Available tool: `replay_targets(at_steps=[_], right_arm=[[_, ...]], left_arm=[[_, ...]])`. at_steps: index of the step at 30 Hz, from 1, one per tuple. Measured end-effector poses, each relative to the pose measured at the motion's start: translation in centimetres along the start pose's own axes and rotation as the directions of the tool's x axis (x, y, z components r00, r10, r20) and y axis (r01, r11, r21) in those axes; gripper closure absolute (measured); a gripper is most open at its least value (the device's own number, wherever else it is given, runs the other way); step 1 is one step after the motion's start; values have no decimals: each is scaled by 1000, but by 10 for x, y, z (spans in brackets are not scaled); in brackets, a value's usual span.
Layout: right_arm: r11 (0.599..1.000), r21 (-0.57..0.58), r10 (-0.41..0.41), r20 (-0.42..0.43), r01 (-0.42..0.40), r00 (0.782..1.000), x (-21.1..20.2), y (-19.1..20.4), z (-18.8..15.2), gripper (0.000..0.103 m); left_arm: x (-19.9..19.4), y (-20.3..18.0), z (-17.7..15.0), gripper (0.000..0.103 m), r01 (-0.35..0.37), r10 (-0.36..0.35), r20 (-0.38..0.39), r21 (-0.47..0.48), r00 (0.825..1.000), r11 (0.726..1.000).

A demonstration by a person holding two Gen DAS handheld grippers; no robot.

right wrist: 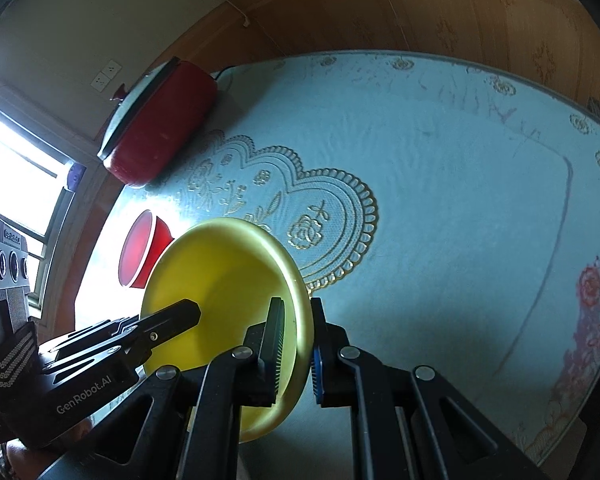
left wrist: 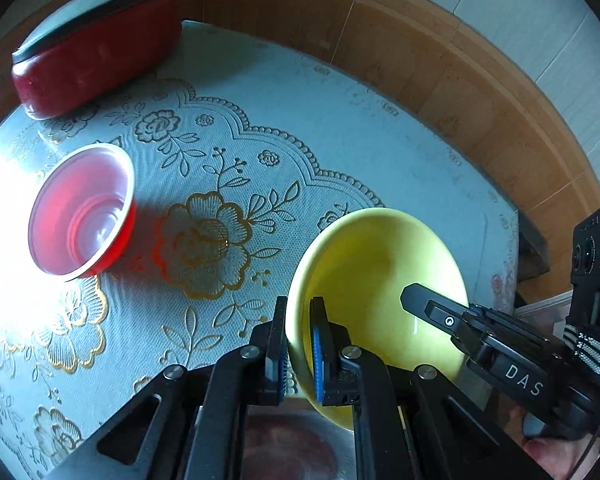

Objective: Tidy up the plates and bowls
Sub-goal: 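Lift the yellow bowl with both grippers over the steel bowl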

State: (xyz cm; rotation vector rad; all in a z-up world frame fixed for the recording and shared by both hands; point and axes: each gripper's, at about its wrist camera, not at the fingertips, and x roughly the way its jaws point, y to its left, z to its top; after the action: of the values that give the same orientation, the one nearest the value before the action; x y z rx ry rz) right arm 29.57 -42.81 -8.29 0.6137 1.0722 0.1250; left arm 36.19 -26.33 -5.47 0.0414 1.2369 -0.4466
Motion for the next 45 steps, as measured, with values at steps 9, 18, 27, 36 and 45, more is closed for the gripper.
replay_targets(at_steps=[9, 18, 27, 36, 45], right_arm=[[999, -43, 18, 20, -17, 1000, -18, 24, -5, 92], [996, -83, 45, 14, -44, 999, -35, 49, -25, 92], [992, -120, 45, -16, -46, 999, -35, 69, -57, 92], [990, -137, 39, -42, -44, 998, -32, 85, -82, 92], [988, -156, -3, -63, -7, 998, -24, 91, -99, 92]], left_arm=[[-28, 8, -14, 93, 11, -10, 56, -16, 998, 1000], [-64, 14, -43, 93, 17, -13, 103, -44, 995, 999], [-78, 19, -84, 93, -9, 16, 103, -72, 995, 997], [-88, 26, -112, 93, -37, 46, 105, -87, 993, 996], [-82, 33, -123, 93, -56, 63, 69, -91, 996, 994]])
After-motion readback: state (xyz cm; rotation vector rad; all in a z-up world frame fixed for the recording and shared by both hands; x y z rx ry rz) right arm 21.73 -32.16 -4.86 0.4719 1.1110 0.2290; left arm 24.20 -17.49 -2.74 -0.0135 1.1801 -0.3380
